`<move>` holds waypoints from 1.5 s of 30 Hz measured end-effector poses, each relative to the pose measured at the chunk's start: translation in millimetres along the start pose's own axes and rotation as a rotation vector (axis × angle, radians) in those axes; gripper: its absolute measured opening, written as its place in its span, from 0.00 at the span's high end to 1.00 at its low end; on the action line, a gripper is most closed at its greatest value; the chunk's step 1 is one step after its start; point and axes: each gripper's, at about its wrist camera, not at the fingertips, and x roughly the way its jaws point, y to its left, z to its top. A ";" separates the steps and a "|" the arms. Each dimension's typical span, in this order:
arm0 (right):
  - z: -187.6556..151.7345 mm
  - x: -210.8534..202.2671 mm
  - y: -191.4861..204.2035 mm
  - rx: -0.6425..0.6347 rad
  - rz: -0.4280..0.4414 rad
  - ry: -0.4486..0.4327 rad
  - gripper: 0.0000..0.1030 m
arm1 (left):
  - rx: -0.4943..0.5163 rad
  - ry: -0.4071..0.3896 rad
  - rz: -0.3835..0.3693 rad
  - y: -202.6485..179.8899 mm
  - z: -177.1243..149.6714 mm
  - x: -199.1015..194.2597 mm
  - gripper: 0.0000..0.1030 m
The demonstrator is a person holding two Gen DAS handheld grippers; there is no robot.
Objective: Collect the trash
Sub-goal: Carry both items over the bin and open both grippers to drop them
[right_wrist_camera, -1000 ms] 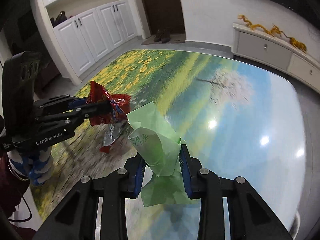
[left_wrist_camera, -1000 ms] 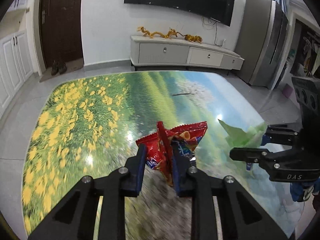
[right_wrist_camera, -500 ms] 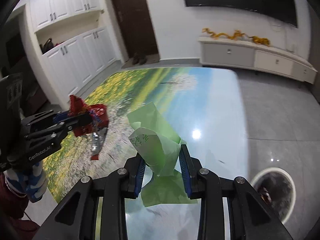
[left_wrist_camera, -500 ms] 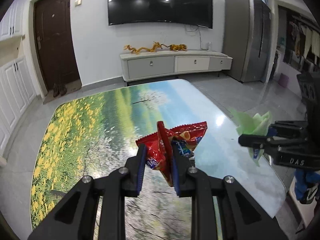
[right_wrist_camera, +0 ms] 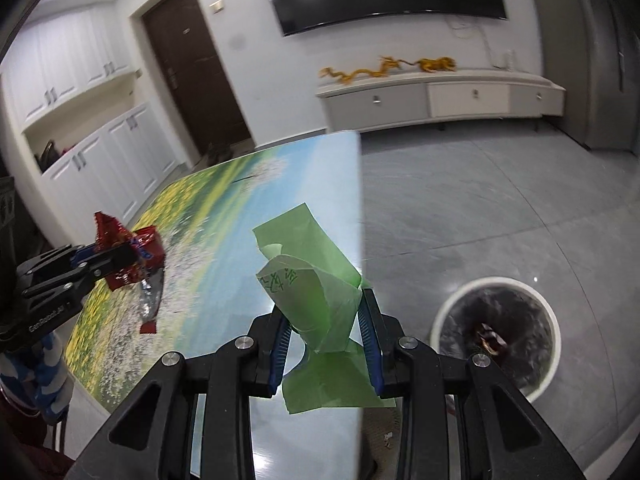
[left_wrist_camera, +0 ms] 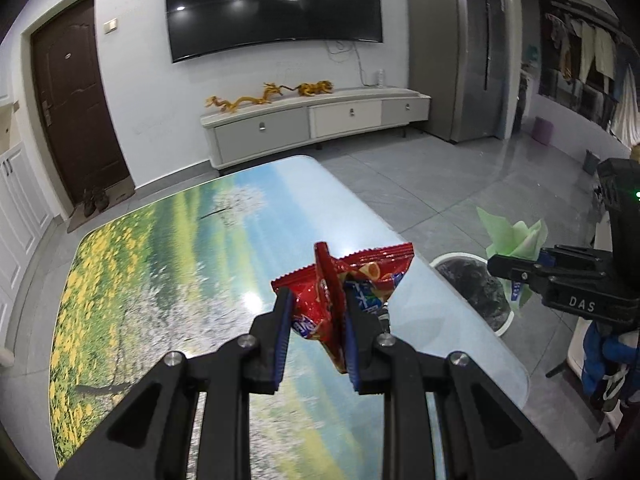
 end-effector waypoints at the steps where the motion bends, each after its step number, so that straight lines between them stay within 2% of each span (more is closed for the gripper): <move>1: -1.8 -1.5 -7.6 0.015 -0.009 -0.006 0.69 | 0.011 0.003 -0.004 -7.4 2.8 2.5 0.78; 13: -22.9 -2.1 -94.4 0.181 -0.087 -0.014 0.69 | 0.153 0.064 -0.067 -84.3 30.3 49.1 0.78; 22: -38.1 10.1 -153.6 0.279 -0.133 0.011 0.68 | 0.229 0.134 -0.130 -141.7 45.6 106.8 0.77; 30: -36.1 30.8 -194.8 0.332 -0.170 0.029 0.66 | 0.282 0.214 -0.182 -188.1 56.6 167.6 0.76; 42: -42.8 71.7 -234.7 0.391 -0.239 0.083 0.64 | 0.225 0.347 -0.253 -223.2 69.8 244.2 0.75; 45: -45.4 82.0 -242.0 0.397 -0.256 0.104 0.62 | 0.206 0.373 -0.267 -229.1 70.2 256.5 0.69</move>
